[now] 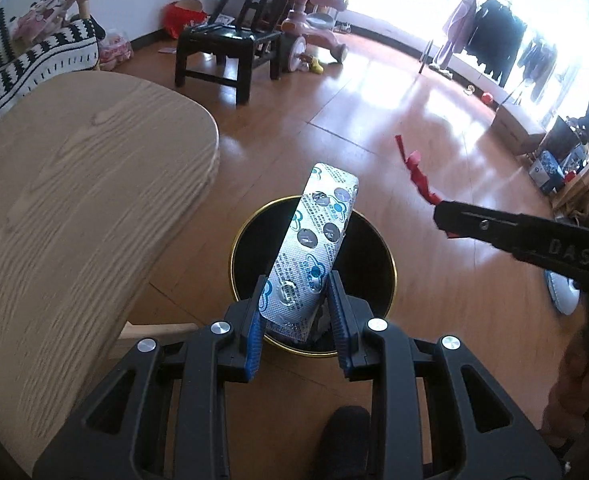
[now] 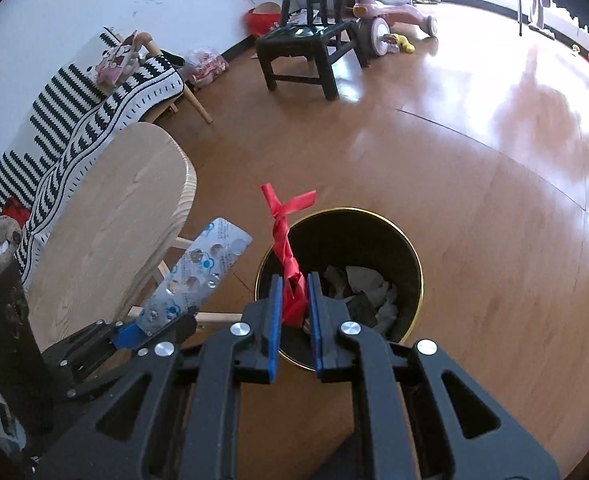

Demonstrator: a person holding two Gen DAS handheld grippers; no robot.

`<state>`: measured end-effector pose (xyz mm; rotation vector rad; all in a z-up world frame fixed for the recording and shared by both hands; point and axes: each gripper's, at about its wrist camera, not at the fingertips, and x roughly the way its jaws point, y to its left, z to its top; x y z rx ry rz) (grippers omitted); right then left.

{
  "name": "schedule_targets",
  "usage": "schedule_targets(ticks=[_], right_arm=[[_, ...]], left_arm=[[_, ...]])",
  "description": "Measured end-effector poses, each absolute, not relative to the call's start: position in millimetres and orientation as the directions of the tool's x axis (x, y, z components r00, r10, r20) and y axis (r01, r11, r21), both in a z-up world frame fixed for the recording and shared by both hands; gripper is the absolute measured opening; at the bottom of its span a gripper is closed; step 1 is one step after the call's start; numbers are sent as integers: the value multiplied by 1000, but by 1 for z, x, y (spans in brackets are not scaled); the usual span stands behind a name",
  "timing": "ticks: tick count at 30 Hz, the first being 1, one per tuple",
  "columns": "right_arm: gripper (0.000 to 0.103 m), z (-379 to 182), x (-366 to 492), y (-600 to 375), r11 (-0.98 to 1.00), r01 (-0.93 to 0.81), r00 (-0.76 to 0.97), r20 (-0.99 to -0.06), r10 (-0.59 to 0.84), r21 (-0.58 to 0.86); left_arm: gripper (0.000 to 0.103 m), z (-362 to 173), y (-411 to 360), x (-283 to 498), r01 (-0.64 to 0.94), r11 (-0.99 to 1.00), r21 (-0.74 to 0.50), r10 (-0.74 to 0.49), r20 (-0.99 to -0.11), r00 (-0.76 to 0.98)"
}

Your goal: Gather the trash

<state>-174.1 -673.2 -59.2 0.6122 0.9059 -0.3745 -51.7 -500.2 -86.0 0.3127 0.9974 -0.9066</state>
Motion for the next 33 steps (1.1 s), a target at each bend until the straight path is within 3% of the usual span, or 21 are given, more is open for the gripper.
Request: schedule_targets(ticks=[18,20,21,22,23,24,25,33], right_arm=[[13,-60,-163,-674,756,565,559,-827,-57,330],[13,-61,-163,-674,751,569,557,-829,-51,336],[14,-62,-162,-674,747,571,554,-831,-46,340],[17,-64,-162,-675,742,576,550,-834,-42,343],[35,-65,-163,-676,737,581,547,-836,-41,344],[69,-65,-163,-677,731,587,546,-837,-42,347],[79,-65,-164,-678,726,591,551,-833,-46,351],[83,-53,-160,-672,727,588,572,-817,-64,355]], left_arm=[[29,-105,-518,-43,797,583,-161,-507,-838,201],[33,-106,-520,-43,802,576,-159,-506,-840,197],[48,-107,-521,-43,804,573,-159,-504,-842,192],[61,-107,-521,-43,804,574,-155,-502,-843,196],[64,-107,-520,-43,803,576,-152,-507,-837,205],[66,-106,-519,-43,803,577,-151,-510,-835,209],[69,-107,-518,-43,803,578,-149,-507,-836,210],[84,-86,-507,-42,778,604,-171,-526,-819,228]])
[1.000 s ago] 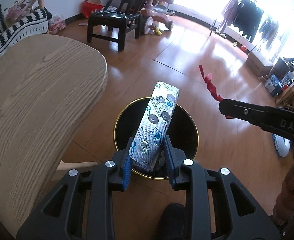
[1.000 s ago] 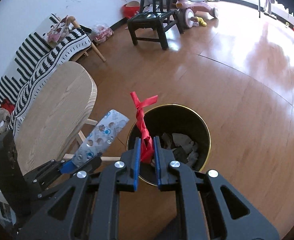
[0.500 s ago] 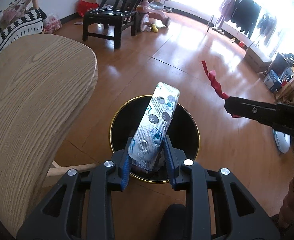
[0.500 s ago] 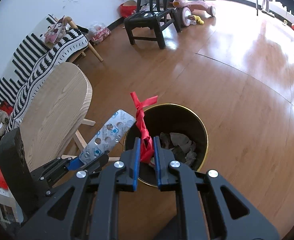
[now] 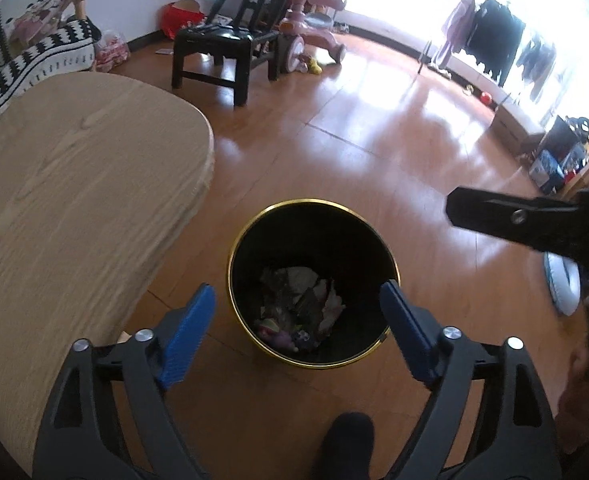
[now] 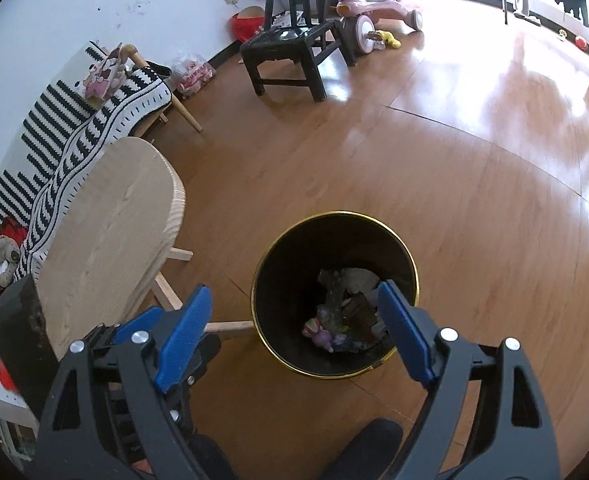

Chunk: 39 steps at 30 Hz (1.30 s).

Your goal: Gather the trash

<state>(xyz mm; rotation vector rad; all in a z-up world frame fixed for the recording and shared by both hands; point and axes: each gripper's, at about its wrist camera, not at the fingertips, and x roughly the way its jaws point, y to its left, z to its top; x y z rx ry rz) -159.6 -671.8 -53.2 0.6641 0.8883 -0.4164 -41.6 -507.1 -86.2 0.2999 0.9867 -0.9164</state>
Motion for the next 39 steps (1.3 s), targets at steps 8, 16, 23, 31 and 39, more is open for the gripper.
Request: schedule_targets(ticks=[8,16,23,31,39], right_arm=[[92,-17,-126,-634,783,519,613,-788,-61,342],[94,15,-52,-537,889,355,632,-775,1,290],[94,25,11,-420,954,178,638,-767,74,240],[95,22,51,-288,981,-47,610,-772,178,189],[95,13,70,-218,978,-143,591,-780,207,151]], left_arm=[[94,-34,-441,-33,743,660,-112,-520,-782,343],[94,-9,-290,19,527,849,49,-319,-746,584],[94,-4,-147,57,250,960,130,-74,-739,670],[94,7,-52,62,75,997,36,-21,-766,642],[94,-3,-3,60,-12,1000,24,26,-768,640]])
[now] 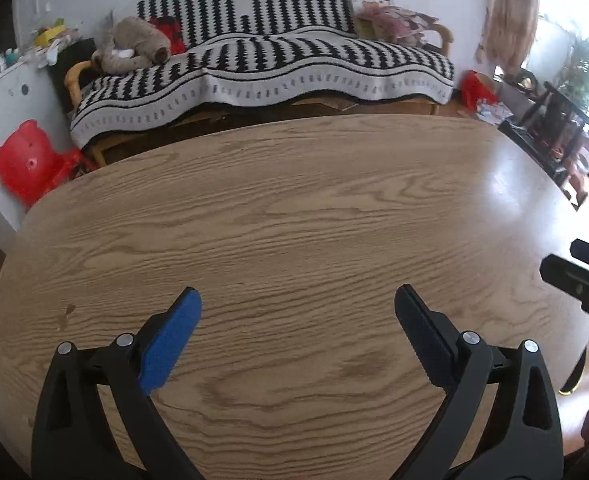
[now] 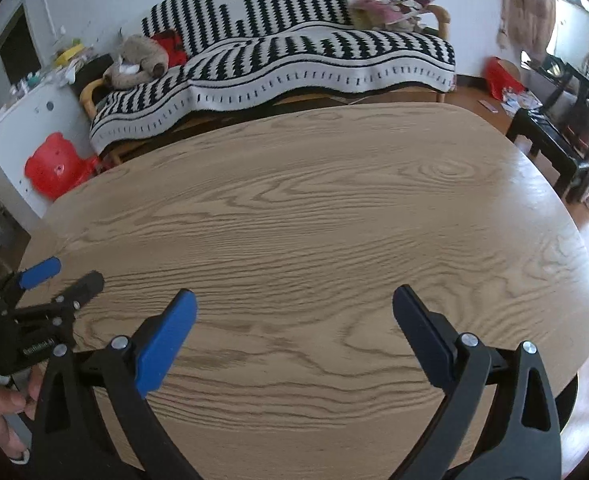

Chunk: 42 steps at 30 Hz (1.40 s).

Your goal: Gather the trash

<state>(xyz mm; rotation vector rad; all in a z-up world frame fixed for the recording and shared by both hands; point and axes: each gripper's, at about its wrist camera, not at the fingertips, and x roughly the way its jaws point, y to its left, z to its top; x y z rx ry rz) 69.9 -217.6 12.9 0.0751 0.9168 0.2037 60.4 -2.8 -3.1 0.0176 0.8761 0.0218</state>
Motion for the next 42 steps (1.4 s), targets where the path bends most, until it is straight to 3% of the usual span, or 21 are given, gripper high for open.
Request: schedule_targets(ticks=[10,42], right_arm=[[96,-4,78,-217,981,-135,563,-805,190,137],[96,-2,66,-224,982,-127,564,-805,185,137]], left_arm=[[94,-12,2,68,-20,997,-79,-52,-801,597],[94,-17,-5,62,-25,998,-51,-26,-799,600]])
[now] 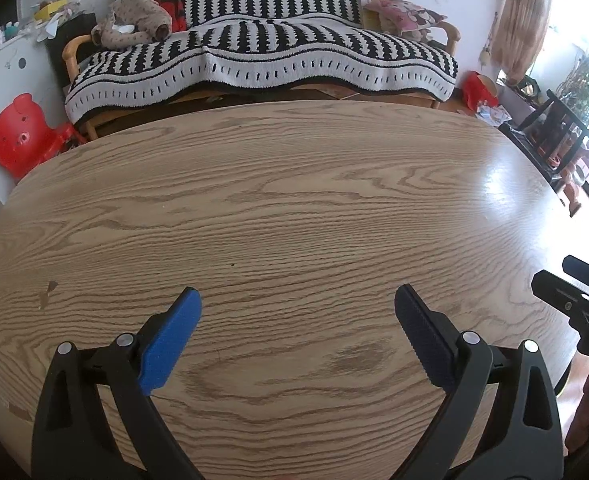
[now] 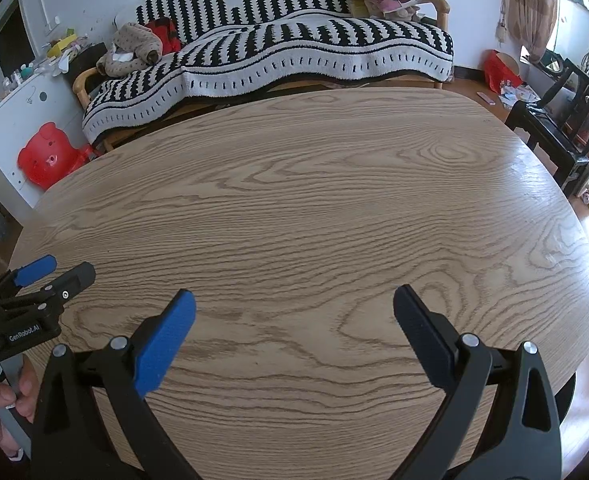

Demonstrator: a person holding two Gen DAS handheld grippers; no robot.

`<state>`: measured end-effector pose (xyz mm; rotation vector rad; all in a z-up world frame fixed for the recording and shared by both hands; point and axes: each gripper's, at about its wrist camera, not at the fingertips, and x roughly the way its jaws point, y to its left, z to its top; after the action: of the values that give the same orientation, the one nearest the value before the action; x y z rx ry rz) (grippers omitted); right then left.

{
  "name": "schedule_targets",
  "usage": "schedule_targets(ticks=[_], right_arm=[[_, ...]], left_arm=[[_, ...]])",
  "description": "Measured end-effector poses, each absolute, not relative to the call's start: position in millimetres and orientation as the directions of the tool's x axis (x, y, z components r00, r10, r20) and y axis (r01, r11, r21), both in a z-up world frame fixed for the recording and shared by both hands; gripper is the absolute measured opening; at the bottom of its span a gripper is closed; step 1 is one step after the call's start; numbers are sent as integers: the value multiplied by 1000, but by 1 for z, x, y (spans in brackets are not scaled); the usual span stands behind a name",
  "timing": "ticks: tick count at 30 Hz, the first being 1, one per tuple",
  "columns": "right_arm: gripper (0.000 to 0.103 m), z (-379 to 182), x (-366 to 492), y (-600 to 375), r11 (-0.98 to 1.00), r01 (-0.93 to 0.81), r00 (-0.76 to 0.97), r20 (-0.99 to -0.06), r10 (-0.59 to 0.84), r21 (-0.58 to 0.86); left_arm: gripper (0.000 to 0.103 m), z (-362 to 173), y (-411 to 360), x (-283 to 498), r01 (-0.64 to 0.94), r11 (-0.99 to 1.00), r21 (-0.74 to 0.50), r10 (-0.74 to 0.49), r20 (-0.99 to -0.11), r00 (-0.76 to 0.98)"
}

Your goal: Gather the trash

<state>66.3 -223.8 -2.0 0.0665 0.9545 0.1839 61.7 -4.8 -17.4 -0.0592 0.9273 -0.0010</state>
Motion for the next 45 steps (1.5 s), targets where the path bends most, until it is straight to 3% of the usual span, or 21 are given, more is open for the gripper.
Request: schedule_targets(ticks=[45], right_arm=[[96,-5,61,-228,984,-121,560,-809,178,133]], left_arm=[[94,-18,-5,61,-19,1000,-22,-6,-798,602]])
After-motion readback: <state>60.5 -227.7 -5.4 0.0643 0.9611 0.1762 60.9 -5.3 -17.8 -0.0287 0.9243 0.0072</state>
